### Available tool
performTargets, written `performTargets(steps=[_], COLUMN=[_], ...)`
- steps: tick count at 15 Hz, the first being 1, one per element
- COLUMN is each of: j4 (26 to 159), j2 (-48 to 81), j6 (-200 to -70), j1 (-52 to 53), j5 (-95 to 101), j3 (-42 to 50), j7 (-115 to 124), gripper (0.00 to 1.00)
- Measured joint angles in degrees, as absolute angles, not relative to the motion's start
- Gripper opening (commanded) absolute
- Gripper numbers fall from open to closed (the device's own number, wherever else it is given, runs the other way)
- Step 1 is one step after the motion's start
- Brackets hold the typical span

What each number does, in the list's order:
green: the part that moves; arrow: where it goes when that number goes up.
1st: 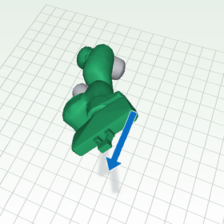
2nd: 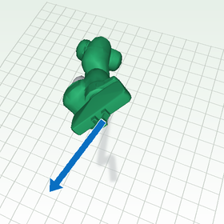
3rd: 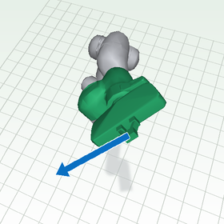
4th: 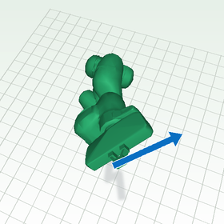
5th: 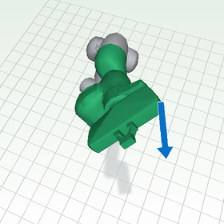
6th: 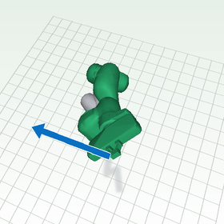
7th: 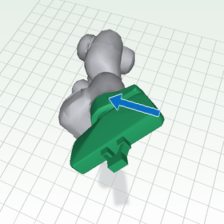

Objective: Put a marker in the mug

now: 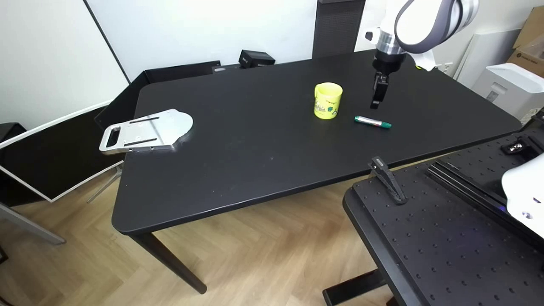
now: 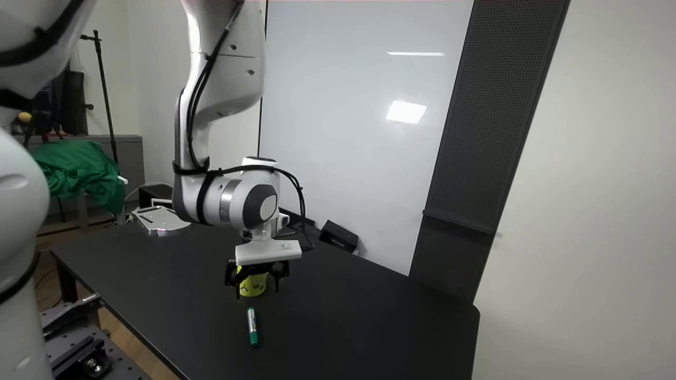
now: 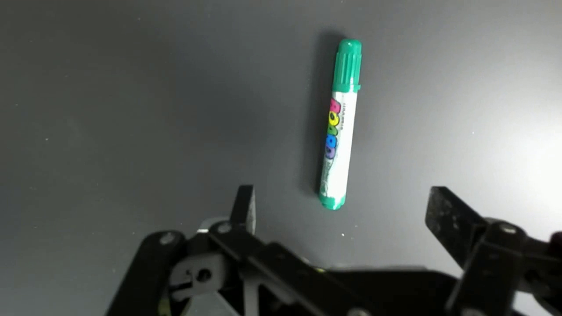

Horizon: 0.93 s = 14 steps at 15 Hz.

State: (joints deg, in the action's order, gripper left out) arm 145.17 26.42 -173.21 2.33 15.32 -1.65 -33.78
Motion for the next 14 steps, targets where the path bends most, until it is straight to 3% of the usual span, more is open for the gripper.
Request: performTargets(steps=[8, 9, 10, 14], j4=[141.9, 141.3, 140.6, 138.5], j2=[35.8, 36.8, 37.8, 40.8], j6=[-177.3, -177.3, -177.3, -177.1], j1=[8.3, 9.1, 9.9, 13.3], j5=[19.3, 19.3, 19.3, 19.3], j3=[4.7, 5.1, 5.4, 7.1], j7=[-28.9, -28.4, -27.9, -25.4], gripper=[1.00, 0.75, 0.75, 0.47])
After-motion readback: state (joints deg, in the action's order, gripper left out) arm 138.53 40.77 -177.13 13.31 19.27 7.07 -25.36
